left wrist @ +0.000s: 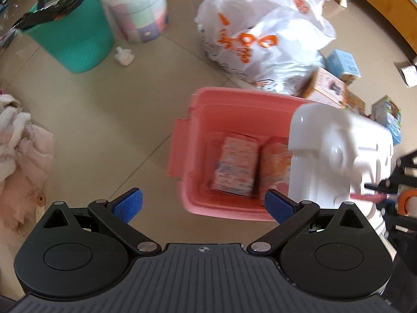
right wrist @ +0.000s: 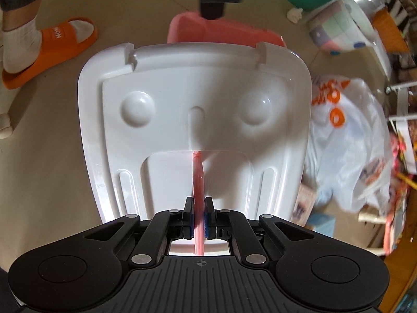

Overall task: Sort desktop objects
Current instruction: 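Lift the white lid by its handle with the right gripper over the tub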

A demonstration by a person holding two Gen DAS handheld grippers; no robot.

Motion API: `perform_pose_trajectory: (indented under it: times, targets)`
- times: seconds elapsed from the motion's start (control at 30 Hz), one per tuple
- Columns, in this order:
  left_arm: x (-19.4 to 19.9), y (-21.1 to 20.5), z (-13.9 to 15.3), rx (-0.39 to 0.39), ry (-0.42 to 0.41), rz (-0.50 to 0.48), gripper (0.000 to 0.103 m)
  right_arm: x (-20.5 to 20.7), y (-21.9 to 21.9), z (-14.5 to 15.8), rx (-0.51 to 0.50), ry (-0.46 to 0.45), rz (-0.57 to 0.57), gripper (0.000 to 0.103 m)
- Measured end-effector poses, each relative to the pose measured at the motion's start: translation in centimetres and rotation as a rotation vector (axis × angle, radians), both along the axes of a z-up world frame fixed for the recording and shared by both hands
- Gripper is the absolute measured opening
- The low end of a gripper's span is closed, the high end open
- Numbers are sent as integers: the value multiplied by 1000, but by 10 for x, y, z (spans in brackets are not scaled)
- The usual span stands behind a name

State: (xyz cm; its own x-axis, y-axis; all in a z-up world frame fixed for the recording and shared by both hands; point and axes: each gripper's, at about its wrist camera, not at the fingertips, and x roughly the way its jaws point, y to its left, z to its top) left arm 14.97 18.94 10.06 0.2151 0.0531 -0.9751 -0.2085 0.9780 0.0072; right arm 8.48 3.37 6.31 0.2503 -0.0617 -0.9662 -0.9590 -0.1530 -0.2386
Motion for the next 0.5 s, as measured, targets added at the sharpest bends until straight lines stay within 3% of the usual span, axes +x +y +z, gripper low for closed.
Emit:
perform_pose_trajectory:
  times: [0.5]
  targets:
    - [-2, 61, -14, -38, 7, 47, 102, 64, 104, -38, -32, 58, 19, 6]
